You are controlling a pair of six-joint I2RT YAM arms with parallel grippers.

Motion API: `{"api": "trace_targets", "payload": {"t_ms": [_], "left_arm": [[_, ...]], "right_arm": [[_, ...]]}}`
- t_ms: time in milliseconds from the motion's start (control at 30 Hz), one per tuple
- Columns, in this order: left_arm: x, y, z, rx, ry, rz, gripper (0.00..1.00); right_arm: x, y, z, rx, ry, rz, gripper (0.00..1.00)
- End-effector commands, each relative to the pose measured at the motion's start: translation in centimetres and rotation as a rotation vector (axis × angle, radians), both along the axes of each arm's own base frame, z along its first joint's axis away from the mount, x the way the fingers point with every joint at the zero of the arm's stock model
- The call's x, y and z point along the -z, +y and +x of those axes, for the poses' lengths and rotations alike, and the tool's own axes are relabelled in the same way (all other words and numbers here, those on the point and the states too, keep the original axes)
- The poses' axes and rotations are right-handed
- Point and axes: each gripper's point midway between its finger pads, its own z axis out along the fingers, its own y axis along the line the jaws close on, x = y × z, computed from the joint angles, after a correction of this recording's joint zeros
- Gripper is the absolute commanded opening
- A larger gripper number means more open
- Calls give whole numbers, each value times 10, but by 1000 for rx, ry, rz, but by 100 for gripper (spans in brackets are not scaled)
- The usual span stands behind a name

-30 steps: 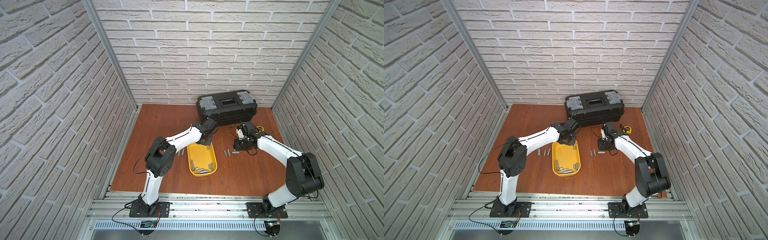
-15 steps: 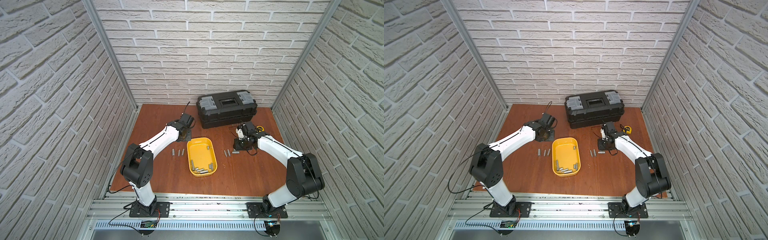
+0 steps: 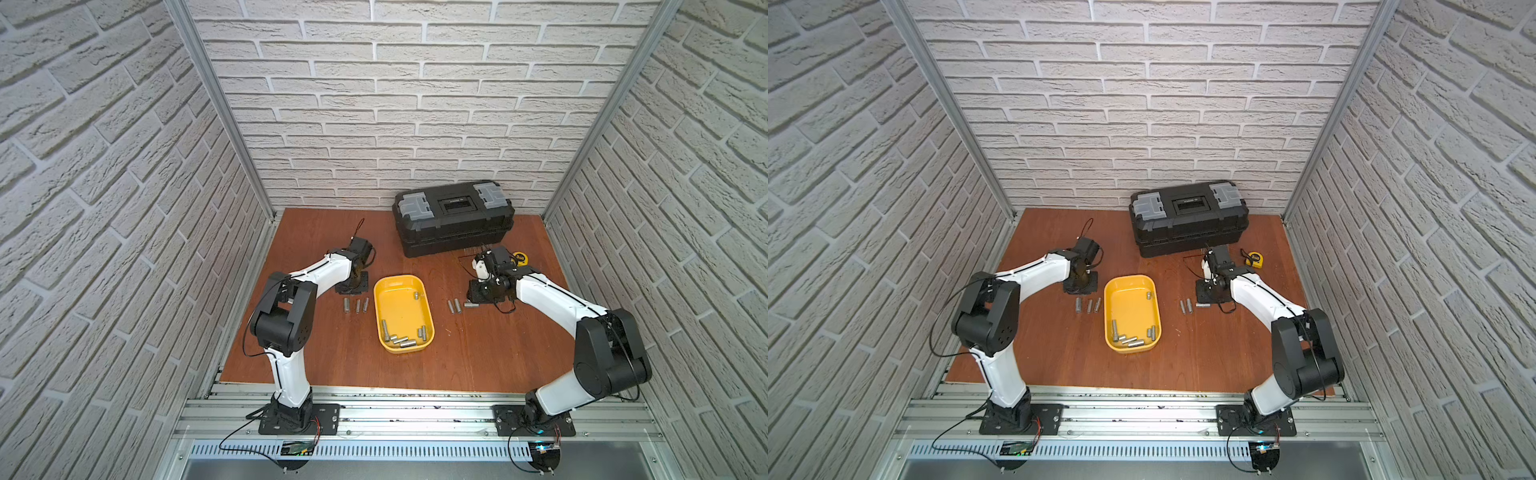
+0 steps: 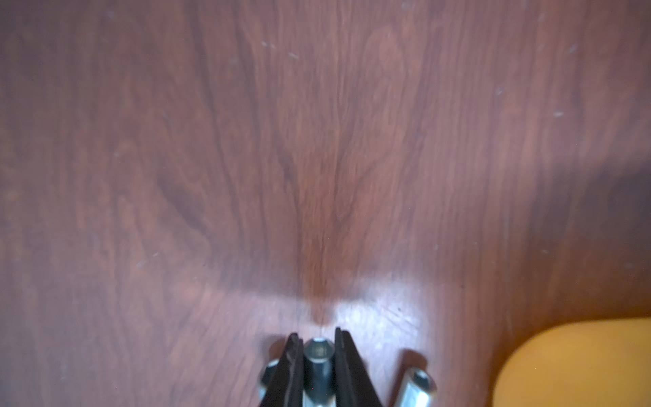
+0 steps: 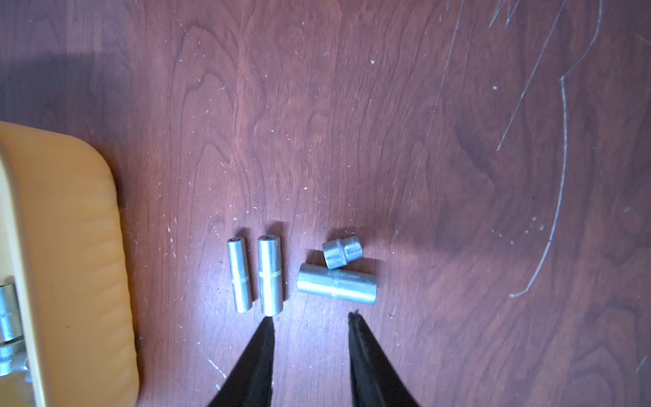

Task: Take out the socket from the storage box
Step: Place the socket head at the center of the board.

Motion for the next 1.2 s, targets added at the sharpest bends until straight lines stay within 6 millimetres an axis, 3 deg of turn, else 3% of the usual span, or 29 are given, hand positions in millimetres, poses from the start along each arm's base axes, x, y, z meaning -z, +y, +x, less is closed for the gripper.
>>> {"api": "trace_targets", "payload": {"t_ms": [0,733,1167], "left_arm": [[6,2,6,3,-1,-7,14],[6,1,7,7,1,-9,25],[-62,-2,15,14,-148,-53,40]], "right_arm": [[-6,2,-1,10,-29,21,37],[-4,1,-4,10,-26,21,37],[-6,1,-2,11,-30,21,37]]}}
